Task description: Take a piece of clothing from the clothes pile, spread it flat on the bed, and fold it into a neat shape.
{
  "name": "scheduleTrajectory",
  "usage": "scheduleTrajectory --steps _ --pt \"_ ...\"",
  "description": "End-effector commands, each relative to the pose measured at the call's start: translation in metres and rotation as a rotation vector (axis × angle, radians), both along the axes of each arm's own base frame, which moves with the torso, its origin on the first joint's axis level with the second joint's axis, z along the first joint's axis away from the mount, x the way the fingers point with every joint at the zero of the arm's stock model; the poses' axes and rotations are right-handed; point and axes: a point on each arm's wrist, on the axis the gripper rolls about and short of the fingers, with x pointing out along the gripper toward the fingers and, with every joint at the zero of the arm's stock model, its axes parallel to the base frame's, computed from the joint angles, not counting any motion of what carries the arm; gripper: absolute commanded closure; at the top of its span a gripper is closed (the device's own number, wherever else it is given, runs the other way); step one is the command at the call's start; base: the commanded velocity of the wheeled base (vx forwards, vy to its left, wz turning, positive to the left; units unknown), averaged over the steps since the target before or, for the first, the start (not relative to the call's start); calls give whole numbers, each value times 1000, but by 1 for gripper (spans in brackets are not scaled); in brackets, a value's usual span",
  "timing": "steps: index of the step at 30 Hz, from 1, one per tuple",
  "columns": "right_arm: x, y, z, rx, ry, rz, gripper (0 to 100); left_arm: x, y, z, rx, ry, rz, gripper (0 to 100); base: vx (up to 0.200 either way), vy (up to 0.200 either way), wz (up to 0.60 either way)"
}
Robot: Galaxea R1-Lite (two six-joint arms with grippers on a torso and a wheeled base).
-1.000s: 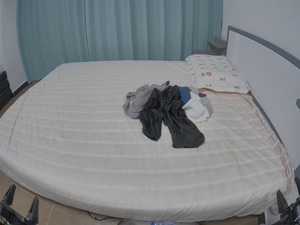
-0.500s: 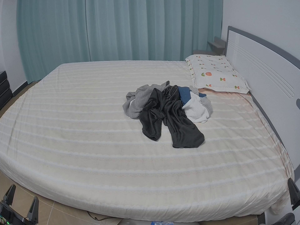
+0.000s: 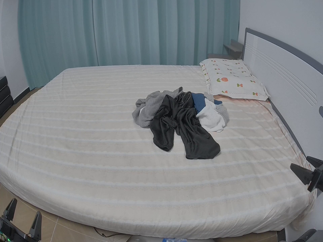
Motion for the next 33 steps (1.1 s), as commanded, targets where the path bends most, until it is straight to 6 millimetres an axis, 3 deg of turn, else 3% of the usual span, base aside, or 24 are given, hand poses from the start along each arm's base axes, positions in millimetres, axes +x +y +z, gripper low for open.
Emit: scheduleTrajectory --steps 1,3,4,5,11,13,16,27,33 --pt "136 26 -39 74 305 61 0 0 0 -4 0 -3 0 0 0 0 0" --pt "163 36 -52 100 340 64 0 0 0 -4 0 -4 0 0 0 0 0" --pt "167 36 -54 103 344 62 0 0 0 -4 0 -3 2 0 0 0 0" --pt "190 44 -66 117 365 51 0 0 0 -4 0 -3 0 0 0 0 0" --pt "252 66 -102 172 393 -47 0 0 0 -4 0 -3 2 0 0 0 0" --pt "260 70 -108 188 399 -59 0 0 0 -4 0 -3 2 0 0 0 0" --pt "289 79 -136 207 432 -83 0 0 0 -4 0 -3 0 0 0 0 0" --pt "345 94 -191 287 447 -168 0 0 0 -4 0 -3 0 0 0 0 0" --pt "360 97 -201 294 429 -168 0 0 0 -4 0 -3 0 0 0 0 0"
